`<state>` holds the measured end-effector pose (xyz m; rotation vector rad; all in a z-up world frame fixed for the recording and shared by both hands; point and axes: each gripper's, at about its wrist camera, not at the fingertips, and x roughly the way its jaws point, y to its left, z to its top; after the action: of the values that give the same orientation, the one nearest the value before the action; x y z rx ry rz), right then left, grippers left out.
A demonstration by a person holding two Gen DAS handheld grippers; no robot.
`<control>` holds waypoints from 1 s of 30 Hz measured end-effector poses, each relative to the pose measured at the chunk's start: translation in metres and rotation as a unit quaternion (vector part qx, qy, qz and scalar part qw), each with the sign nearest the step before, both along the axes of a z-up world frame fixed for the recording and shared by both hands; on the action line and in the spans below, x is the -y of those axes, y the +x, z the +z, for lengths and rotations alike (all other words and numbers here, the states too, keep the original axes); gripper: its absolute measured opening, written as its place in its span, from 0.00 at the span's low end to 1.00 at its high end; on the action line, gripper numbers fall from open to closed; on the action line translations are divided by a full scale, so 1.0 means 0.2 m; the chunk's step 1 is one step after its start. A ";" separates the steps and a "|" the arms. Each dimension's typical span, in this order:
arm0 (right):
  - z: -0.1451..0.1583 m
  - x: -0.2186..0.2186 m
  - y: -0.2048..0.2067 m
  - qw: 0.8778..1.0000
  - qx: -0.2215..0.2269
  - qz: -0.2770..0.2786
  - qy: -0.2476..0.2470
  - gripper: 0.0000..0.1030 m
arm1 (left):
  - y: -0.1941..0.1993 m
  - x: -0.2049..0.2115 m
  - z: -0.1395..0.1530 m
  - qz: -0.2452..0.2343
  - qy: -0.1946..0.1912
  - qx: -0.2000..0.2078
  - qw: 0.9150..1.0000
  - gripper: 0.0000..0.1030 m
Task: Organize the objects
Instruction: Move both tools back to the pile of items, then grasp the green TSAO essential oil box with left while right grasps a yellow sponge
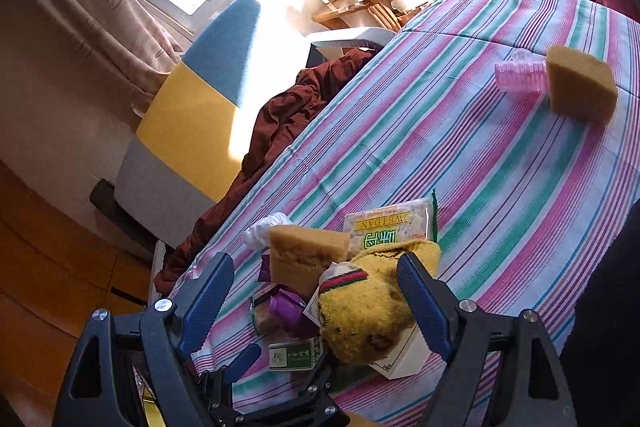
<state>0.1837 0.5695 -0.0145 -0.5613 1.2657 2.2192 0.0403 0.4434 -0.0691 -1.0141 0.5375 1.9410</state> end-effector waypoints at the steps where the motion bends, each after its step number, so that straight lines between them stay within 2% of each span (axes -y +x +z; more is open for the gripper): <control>1: 0.00 0.00 0.00 1.000 0.001 -0.001 0.000 0.83 | -0.02 -0.01 -0.02 0.004 -0.001 0.007 1.000 0.98; 3: 0.00 0.00 0.00 1.000 0.005 -0.001 0.000 0.83 | -0.05 0.01 -0.04 0.005 0.000 0.028 1.000 0.73; 4: 0.00 0.00 0.00 1.000 0.005 -0.002 0.000 0.83 | -0.06 0.02 -0.06 0.007 0.000 0.035 0.999 0.71; 8: 0.00 0.00 0.00 1.000 0.008 -0.002 0.002 0.83 | -0.05 0.15 -0.05 0.005 0.016 0.027 1.000 0.71; 17: 0.00 0.00 0.00 1.000 0.025 -0.011 0.011 0.83 | 0.04 0.60 -0.07 0.012 0.043 -0.005 0.999 0.71; 22: 0.05 0.03 0.03 0.998 0.040 -0.034 0.043 0.83 | 0.03 0.69 -0.08 0.011 0.054 -0.014 0.998 0.71; 25: 0.08 0.10 0.04 0.995 0.070 -0.020 0.063 0.83 | 0.04 0.68 -0.09 0.007 0.052 -0.025 0.998 0.70; 27: 0.07 0.16 0.04 0.993 0.099 0.016 0.054 0.83 | 0.04 0.68 -0.09 0.005 0.056 -0.026 0.998 0.70; 30: 0.04 0.26 0.00 0.979 0.180 0.074 0.053 0.83 | 0.04 0.68 -0.09 0.005 0.062 -0.031 0.998 0.70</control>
<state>0.1846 0.5181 -0.0064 -0.9902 0.9396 2.1601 0.0490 0.3080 -0.0877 -0.8824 0.4418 1.9939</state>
